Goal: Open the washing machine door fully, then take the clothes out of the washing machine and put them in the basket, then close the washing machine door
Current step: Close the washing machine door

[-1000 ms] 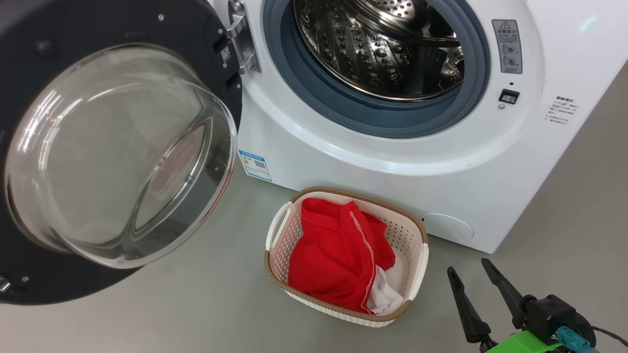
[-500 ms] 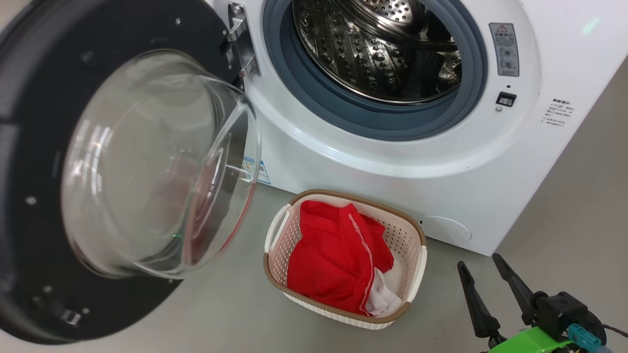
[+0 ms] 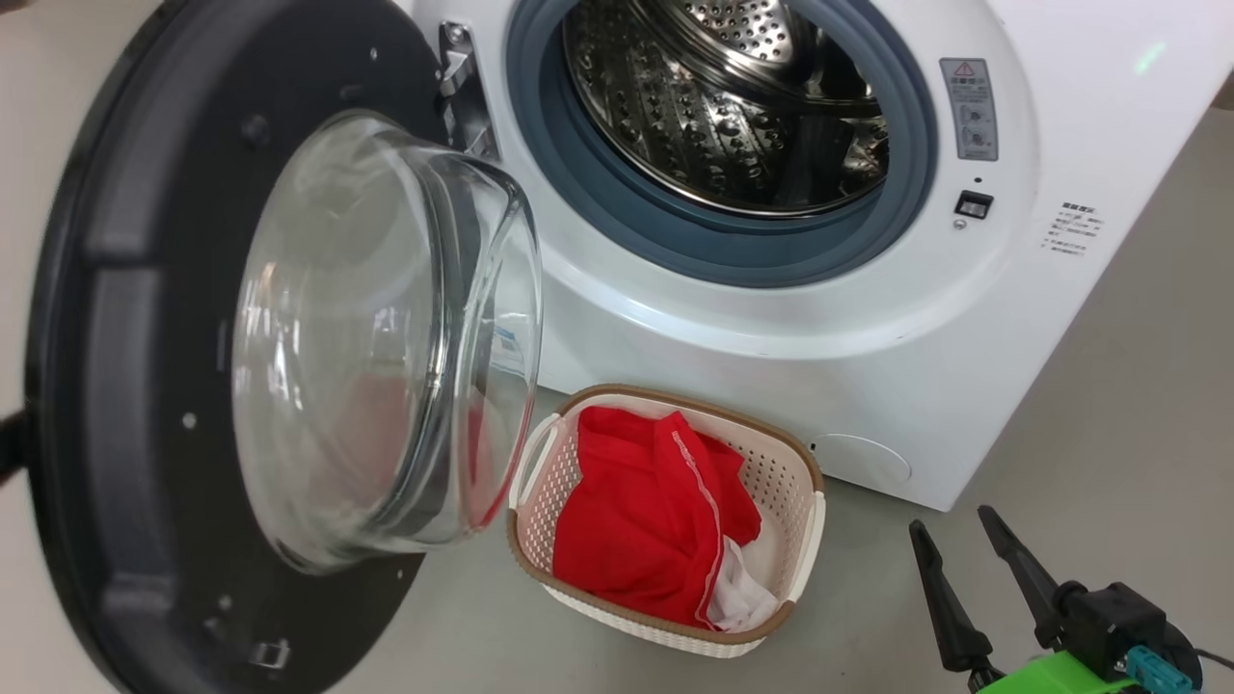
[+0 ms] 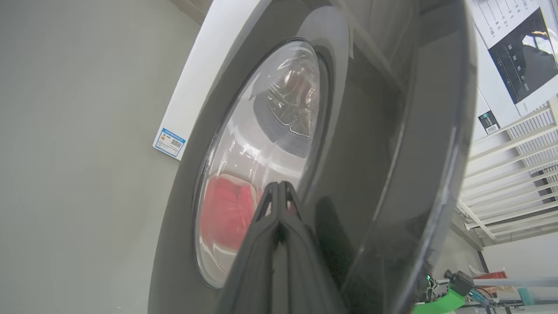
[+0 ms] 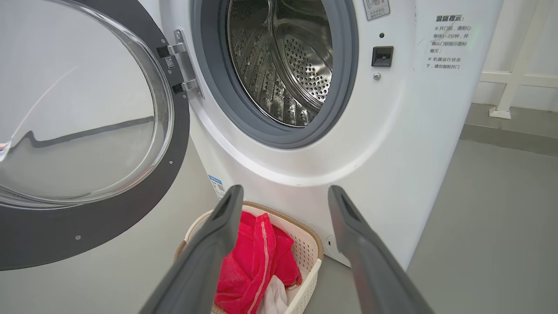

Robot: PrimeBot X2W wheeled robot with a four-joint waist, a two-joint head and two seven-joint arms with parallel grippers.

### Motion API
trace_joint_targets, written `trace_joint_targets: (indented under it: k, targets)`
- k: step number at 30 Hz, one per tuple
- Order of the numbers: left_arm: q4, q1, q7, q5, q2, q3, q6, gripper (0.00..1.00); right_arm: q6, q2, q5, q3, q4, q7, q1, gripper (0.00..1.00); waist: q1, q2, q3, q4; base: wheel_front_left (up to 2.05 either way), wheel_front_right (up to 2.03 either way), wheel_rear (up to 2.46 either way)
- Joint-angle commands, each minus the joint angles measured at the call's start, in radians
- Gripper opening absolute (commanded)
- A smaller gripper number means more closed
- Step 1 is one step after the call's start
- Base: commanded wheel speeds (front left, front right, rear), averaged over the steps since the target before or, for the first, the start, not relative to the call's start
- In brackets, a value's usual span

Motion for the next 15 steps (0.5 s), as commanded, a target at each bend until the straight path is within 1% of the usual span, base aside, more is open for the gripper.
trace_joint_targets:
  k: [1, 6, 15]
  targets:
    - [-0.036, -0.015, 0.008, -0.014, 0.055, 0.036, -0.007, 0.00, 0.006, -0.004, -0.014, 0.020, -0.024, -0.007, -0.006, 1.00, 0.0000, 0.0000, -0.003, -0.005, 0.00, 0.00, 0.00]
    - [-0.129, 0.011, 0.008, -0.033, 0.046, 0.002, -0.007, 0.00, 0.006, -0.001, -0.014, 0.018, -0.026, -0.007, -0.007, 1.00, 0.0000, 0.0000, -0.005, -0.026, 0.00, 0.00, 0.00]
    - [-0.250, 0.010, -0.035, -0.040, 0.013, -0.069, -0.007, 0.00, 0.006, 0.005, -0.013, 0.022, -0.027, -0.007, -0.008, 1.00, 0.0000, 0.0000, -0.003, -0.075, 0.00, 0.00, 0.00]
